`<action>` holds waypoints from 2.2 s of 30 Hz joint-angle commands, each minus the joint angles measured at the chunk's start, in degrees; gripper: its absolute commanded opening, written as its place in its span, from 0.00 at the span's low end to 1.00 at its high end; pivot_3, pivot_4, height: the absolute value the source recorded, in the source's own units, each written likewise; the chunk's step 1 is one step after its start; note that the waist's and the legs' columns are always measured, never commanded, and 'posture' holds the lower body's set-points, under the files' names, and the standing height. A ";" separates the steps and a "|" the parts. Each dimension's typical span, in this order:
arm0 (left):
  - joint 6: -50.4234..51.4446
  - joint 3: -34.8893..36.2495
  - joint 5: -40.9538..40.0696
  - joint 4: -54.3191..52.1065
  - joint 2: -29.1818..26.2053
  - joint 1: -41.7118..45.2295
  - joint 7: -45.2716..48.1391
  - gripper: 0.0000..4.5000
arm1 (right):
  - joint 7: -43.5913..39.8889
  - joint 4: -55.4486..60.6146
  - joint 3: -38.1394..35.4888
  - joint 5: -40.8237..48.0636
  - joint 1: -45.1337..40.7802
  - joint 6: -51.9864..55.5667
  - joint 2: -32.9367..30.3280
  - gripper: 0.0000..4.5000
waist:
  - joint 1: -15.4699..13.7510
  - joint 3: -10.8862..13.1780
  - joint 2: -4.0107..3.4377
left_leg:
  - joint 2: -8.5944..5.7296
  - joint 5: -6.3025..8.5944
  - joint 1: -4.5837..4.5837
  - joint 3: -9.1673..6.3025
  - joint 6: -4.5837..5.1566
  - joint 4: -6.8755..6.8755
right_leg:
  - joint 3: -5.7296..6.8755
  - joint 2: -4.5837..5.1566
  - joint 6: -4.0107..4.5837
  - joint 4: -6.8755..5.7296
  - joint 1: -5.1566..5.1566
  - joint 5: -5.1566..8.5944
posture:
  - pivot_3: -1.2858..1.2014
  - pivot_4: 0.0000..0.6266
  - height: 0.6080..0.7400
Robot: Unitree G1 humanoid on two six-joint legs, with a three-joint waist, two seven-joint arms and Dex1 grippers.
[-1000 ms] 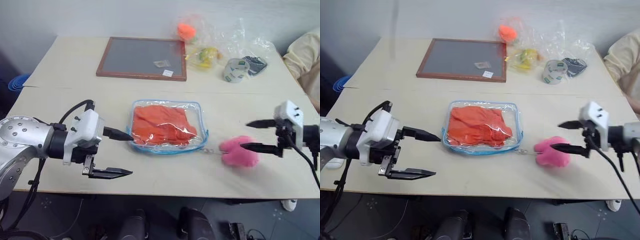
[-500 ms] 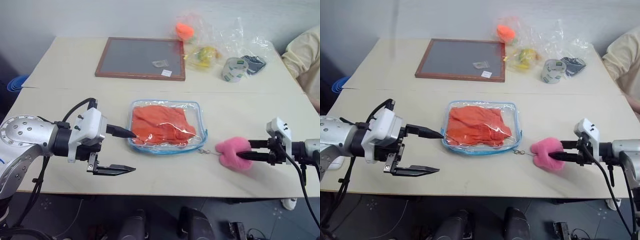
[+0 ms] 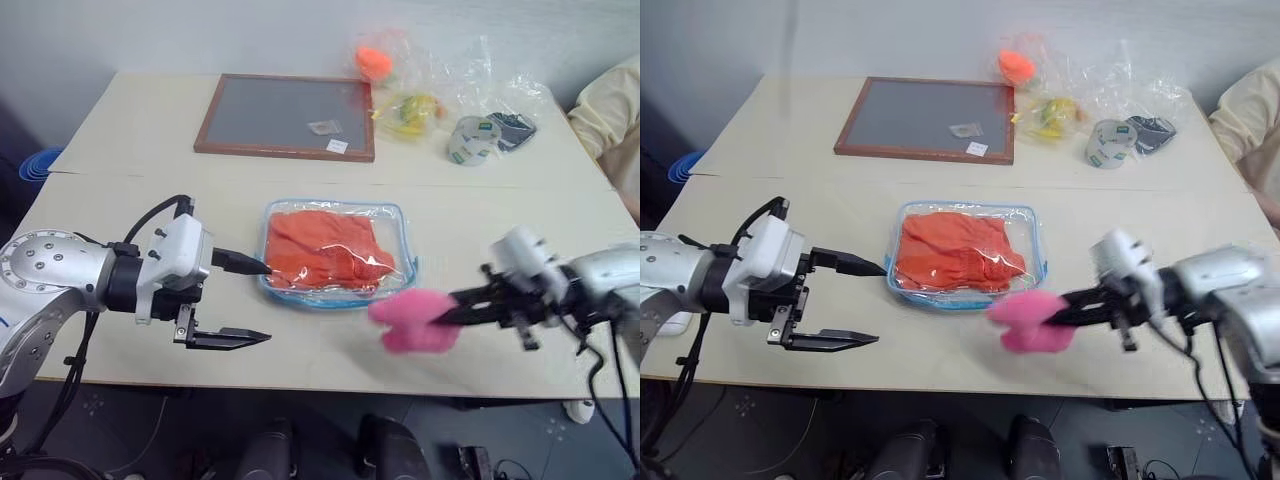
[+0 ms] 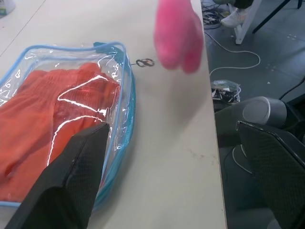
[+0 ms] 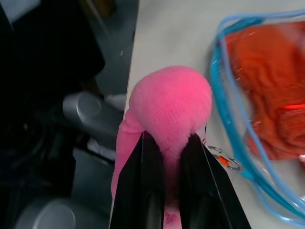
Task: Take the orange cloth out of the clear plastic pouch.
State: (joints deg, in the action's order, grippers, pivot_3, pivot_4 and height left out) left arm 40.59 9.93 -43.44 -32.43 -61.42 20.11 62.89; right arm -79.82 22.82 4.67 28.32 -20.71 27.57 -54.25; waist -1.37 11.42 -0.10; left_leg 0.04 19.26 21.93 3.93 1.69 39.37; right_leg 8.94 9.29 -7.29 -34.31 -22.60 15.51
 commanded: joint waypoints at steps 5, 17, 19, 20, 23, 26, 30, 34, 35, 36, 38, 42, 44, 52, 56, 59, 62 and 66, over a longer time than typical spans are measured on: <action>-0.17 -0.51 0.01 -0.03 0.08 0.91 -0.57 1.00 | 11.50 -0.99 13.33 -16.68 -6.13 -5.95 9.42 0.01 | 0.08 0.00 0.00 | -0.01 -0.01 0.02 0.01 -0.02 0.01 | 0.00 -0.02 0.02 -0.09 -0.06 0.02 | 0.52 0.24 1.00; -2.43 -7.89 5.92 2.72 5.43 4.30 -4.45 1.00 | 13.44 -1.25 10.98 -16.80 -5.72 -2.92 10.38 0.83 | 0.03 -0.04 0.07 | -0.15 -0.01 0.02 0.00 -0.02 0.06 | 0.02 -0.06 0.03 -0.10 -0.02 0.02 | 0.52 0.24 1.00; -2.05 -10.13 6.26 3.01 7.49 6.18 -4.82 1.00 | 11.87 1.03 6.80 -12.37 -6.06 -0.78 8.91 0.91 | -0.05 -0.04 0.06 | -0.15 -0.01 0.02 0.00 -0.02 0.06 | 0.01 -0.06 0.03 -0.10 -0.03 0.02 | 0.52 0.24 1.00; -2.02 -10.81 6.48 3.12 8.09 6.73 -4.76 1.00 | 11.47 1.71 5.51 -10.78 -6.26 0.18 8.52 0.91 | -0.11 -0.04 0.07 | -0.14 -0.01 0.04 -0.02 -0.01 0.07 | 0.02 -0.05 0.03 -0.10 -0.03 0.02 | 0.52 0.24 1.00; -1.74 -14.79 8.00 4.82 11.52 10.42 -5.17 1.00 | 11.53 2.11 -0.95 -3.11 -8.75 7.35 7.47 0.91 | -0.12 -0.04 0.07 | -0.12 0.00 0.06 -0.03 0.00 0.13 | 0.03 -0.05 0.03 -0.11 -0.01 0.01 | 0.52 0.24 1.00; -1.74 -20.29 10.39 7.77 15.66 14.94 -3.95 1.00 | 9.21 -0.29 -5.24 -0.82 -10.31 7.98 3.59 0.91 | -0.25 -0.04 0.07 | -0.14 0.00 0.16 -0.11 0.01 0.31 | 0.09 -0.03 0.03 -0.20 -0.01 0.01 | 0.52 0.24 1.00; -5.30 -28.78 16.72 13.82 21.42 19.64 -1.70 1.00 | 4.46 -7.53 -5.30 -6.37 -9.56 -2.87 -2.34 0.91 | -0.34 -0.05 0.10 | -0.26 0.05 0.17 -0.02 0.10 0.36 | 0.12 -0.02 0.02 -0.15 0.04 0.01 | 0.52 0.24 1.00; -7.94 -33.75 20.91 18.74 26.83 21.88 -0.26 1.00 | 3.27 -16.11 1.15 -19.21 -9.35 -24.09 -3.69 0.91 | 0.12 -0.05 0.10 | -0.24 0.06 0.19 0.19 0.11 0.37 | 0.12 -0.03 0.00 -0.15 0.02 0.00 | 0.52 0.24 1.00; -8.45 -35.06 21.95 20.35 28.66 22.65 -0.15 1.00 | 3.67 -18.20 2.80 -21.69 -9.91 -28.38 -2.93 0.91 | 0.17 -0.05 0.10 | -0.23 0.05 0.18 0.32 0.10 0.35 | 0.09 -0.03 0.00 -0.17 -0.02 0.01 | 0.52 0.24 1.00; -8.69 -36.44 23.24 22.21 30.58 23.45 -0.52 1.00 | 3.98 -20.15 4.36 -23.76 -10.62 -32.33 -1.94 0.91 | 0.14 -0.05 0.10 | -0.23 0.05 0.18 0.43 0.09 0.35 | 0.09 -0.04 0.00 -0.18 -0.03 0.01 | 0.52 0.24 1.00; -10.38 -39.06 26.65 24.99 32.20 24.37 -0.17 1.00 | 4.25 -22.98 6.64 -26.28 -12.23 -37.96 -0.17 0.91 | 0.18 -0.05 0.10 | -0.22 0.04 0.20 0.44 0.09 0.39 | 0.09 -0.04 0.00 -0.19 -0.03 0.00 | 0.52 0.24 1.00; -11.86 -40.65 30.63 27.80 33.54 24.44 -0.24 0.96 | 5.41 -26.92 8.58 -27.80 -15.40 -40.50 3.93 0.87 | 0.17 -0.04 0.10 | -0.20 0.04 0.22 0.43 0.09 0.42 | 0.10 -0.04 0.00 -0.21 -0.04 0.00 | 0.52 0.24 1.00; -12.22 -40.76 32.29 28.39 33.60 24.15 -0.48 0.87 | 5.13 -28.22 9.24 -28.01 -16.33 -41.20 5.36 0.77 | 0.12 -0.04 0.10 | -0.17 0.04 0.25 0.38 0.09 0.52 | 0.11 -0.04 0.00 -0.23 -0.03 0.00 | 0.52 0.24 1.00; -9.01 -37.12 31.74 25.59 33.33 23.02 -0.70 0.38 | 3.91 -31.26 9.81 -27.59 -17.18 -44.19 7.00 0.20 | -0.04 -0.04 0.10 | -0.12 0.06 0.27 -0.09 0.13 0.63 | 0.19 0.04 0.00 -0.27 0.05 0.00 | 0.52 0.24 1.00; -6.44 -34.36 30.88 22.83 32.83 21.48 -2.39 0.20 | 3.33 -32.61 10.16 -27.75 -17.55 -45.47 7.34 0.00 | 0.06 -0.04 0.09 | -0.12 0.06 0.27 -0.16 0.13 0.63 | 0.18 0.04 0.00 -0.28 0.04 0.00 | 0.52 0.24 1.00; -2.57 -30.19 30.29 18.12 30.85 18.39 -5.02 0.04 | 4.12 -33.84 9.94 -28.87 -18.06 -46.80 7.43 0.00 | 0.09 -0.04 0.09 | -0.03 0.06 0.27 -0.21 0.13 0.62 | 0.17 0.04 0.00 -0.28 0.03 0.00 | 0.52 0.24 1.00; 1.77 -22.82 27.89 11.88 26.23 12.47 -7.14 0.04 | 5.24 -36.33 9.53 -30.17 -19.22 -48.75 7.09 0.00 | 0.54 -0.04 0.08 | 0.04 0.06 0.25 -0.20 0.13 0.60 | 0.13 0.04 0.00 -0.30 0.02 0.00 | 0.52 0.24 1.00; 7.36 -8.28 22.74 5.02 18.57 0.62 -8.32 0.04 | 4.05 -39.12 8.86 -29.46 -19.24 -53.06 5.20 0.00 | 1.12 -0.02 0.06 | 0.07 0.06 0.25 -0.24 0.12 0.57 | 0.15 0.05 0.01 -0.29 0.01 0.01 | 0.52 0.24 1.00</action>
State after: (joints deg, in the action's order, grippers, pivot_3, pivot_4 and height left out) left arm 45.87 -4.53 -18.27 -23.72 -41.13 22.99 55.31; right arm -75.44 -15.96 15.37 -1.73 -39.51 -23.62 -47.40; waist -0.25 11.40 -0.04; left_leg 0.11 19.31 22.18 3.66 1.81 39.96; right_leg 9.11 9.35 -7.28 -34.59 -22.57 15.52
